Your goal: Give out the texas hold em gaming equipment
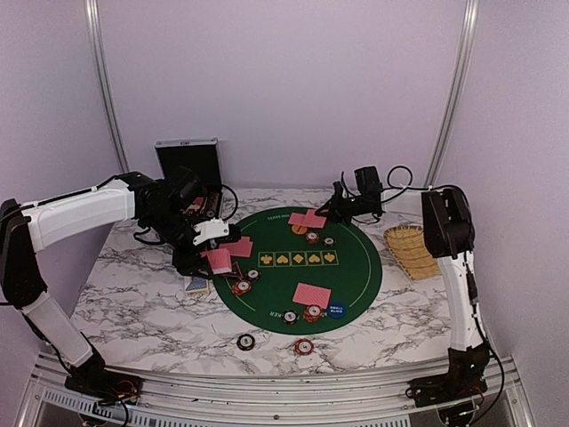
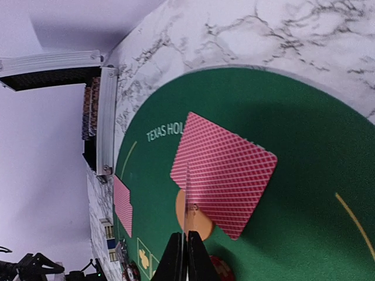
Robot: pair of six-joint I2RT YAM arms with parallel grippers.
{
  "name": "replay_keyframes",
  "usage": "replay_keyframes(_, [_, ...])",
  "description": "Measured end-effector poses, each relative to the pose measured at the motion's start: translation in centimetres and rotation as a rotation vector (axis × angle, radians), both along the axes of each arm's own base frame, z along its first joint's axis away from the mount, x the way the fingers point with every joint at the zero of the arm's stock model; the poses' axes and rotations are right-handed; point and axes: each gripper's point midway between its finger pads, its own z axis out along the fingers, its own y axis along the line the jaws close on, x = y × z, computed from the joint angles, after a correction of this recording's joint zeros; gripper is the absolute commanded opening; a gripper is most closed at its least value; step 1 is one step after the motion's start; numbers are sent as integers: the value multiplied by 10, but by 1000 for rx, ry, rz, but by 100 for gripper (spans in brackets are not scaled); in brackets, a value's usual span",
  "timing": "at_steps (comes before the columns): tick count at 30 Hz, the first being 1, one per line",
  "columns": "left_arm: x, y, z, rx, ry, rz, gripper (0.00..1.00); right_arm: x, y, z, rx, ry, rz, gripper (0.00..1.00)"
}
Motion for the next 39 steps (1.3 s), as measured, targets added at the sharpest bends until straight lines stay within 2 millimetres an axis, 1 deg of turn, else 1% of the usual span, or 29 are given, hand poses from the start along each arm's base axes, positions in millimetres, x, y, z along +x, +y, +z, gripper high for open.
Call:
replay_keyframes(2, [0, 0, 0, -1, 0, 0, 0, -2, -3, -16, -35, 26, -5, 8])
replay_keyframes(5, [0, 0, 0, -1, 1, 0, 0, -2, -5, -22, -58, 32, -14, 10])
replay_keyframes(7, [0, 0, 0, -2, 1, -1, 0, 1, -5, -20, -63, 19, -18, 12])
replay_keyframes(11, [0, 0, 0, -3, 2, -1, 0, 11, -4, -8, -59, -19, -25, 17])
replay_keyframes(13, [0, 0, 0, -3, 2, -1, 0, 16, -4, -3, -62, -38, -29, 21])
replay_keyframes(16, [0, -1, 0, -3, 2, -1, 0, 18, -5, -4, -75, -44, -39, 27])
replay_keyframes(22, [-1, -1, 0, -5, 5, -2, 0, 24, -12, -12, -147, -43, -54, 48])
replay_keyframes(23, [-1, -1, 0, -5, 5, -2, 0, 26, -14, -13, -168, -48, -59, 53])
replay_keyframes(26, [-1, -1, 0, -5, 5, -2, 0, 29, -22, -16, -231, -67, -74, 64])
replay_keyframes(30, [-1, -1, 0, -5, 5, -2, 0, 31, -36, -18, -328, -92, -101, 73])
replay_keyframes(32, [-1, -1, 0, -4, 5, -2, 0, 32, -41, -12, -363, -111, -111, 76])
replay_keyframes(34, [-1, -1, 0, -4, 4, -2, 0, 31, -45, 4, -385, -143, -121, 79])
replay_keyframes(36, [-1, -1, 0, -4, 5, -2, 0, 26, -48, 27, -391, -178, -128, 82])
replay_keyframes(39, [0, 0, 0, -4, 4, -1, 0, 6, -43, 65, -357, -232, -118, 86])
